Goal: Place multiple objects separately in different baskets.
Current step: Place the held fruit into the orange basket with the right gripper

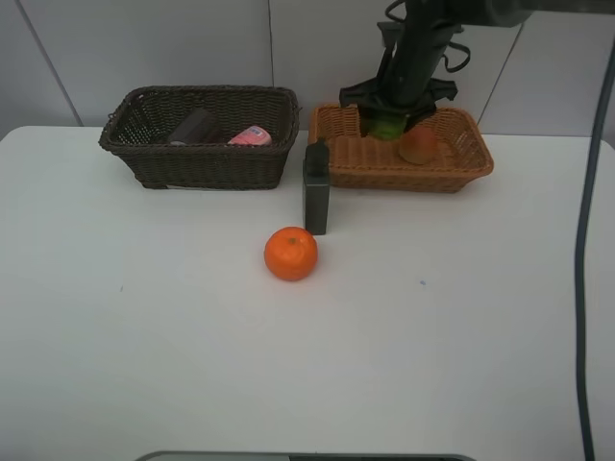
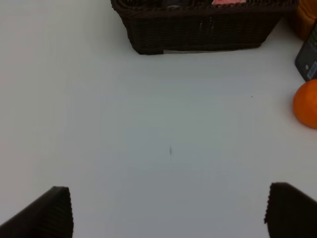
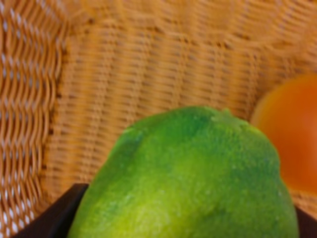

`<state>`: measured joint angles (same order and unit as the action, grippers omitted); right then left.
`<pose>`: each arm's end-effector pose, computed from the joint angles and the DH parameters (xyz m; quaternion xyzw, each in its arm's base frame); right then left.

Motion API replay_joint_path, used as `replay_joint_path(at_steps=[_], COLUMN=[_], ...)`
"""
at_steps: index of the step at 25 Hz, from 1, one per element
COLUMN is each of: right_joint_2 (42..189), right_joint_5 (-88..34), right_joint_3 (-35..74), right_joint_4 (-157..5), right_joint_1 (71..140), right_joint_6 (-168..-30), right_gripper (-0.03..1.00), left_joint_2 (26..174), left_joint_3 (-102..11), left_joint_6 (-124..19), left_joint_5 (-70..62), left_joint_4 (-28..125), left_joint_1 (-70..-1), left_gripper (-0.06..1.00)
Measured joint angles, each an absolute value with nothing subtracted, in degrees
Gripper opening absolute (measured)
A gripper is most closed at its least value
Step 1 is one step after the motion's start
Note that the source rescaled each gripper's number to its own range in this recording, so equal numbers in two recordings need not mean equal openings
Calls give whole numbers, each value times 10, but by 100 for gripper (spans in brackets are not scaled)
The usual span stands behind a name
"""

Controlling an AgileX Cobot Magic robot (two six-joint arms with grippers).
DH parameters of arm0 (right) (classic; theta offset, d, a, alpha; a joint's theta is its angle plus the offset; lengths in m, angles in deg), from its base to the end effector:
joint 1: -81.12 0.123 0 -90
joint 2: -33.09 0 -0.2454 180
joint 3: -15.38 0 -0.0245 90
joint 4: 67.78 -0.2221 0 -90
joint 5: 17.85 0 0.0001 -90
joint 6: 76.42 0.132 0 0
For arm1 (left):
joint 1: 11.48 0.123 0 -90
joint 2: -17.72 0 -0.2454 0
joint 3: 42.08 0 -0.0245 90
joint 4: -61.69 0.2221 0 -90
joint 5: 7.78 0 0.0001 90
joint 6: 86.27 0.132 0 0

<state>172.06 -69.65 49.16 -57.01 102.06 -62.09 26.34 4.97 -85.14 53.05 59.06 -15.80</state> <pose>0.4346 0.1455 0.1298 -0.0983 0.9715 -0.0197 0.2146 0.0445 -0.0087 0.2464 0.0414 0.8491 -0.0376 0.5252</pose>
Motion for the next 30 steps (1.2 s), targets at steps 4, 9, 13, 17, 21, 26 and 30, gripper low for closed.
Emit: replay_joint_path(at_steps=[4, 9, 13, 17, 21, 26, 30], right_joint_2=[1738, 1761, 1780, 1783, 1783, 1783, 1783], right_joint_5=[-652, -622, -615, -601, -595, -593, -593], right_joint_3=[492, 492, 492, 492, 492, 492, 492], right_joint_4=[-570, -570, -570, -570, -570, -570, -570], right_joint_1=[1021, 1021, 1021, 1021, 1021, 1021, 1021], right_joint_6=[-621, -621, -621, -621, -621, -621, -621], right_gripper=[48, 48, 48, 48, 48, 91, 99], left_joint_2=[263, 263, 263, 263, 263, 263, 263], left_joint_3=[50, 50, 50, 50, 50, 50, 50], left_joint_6=[-851, -851, -851, -851, -851, -851, -851], left_joint_5=[530, 530, 530, 530, 530, 530, 530], left_joint_4=[591, 591, 591, 591, 591, 591, 591], left_joint_1=[-158, -158, -158, -158, -158, -158, -158], left_gripper=[97, 97, 97, 97, 97, 97, 97])
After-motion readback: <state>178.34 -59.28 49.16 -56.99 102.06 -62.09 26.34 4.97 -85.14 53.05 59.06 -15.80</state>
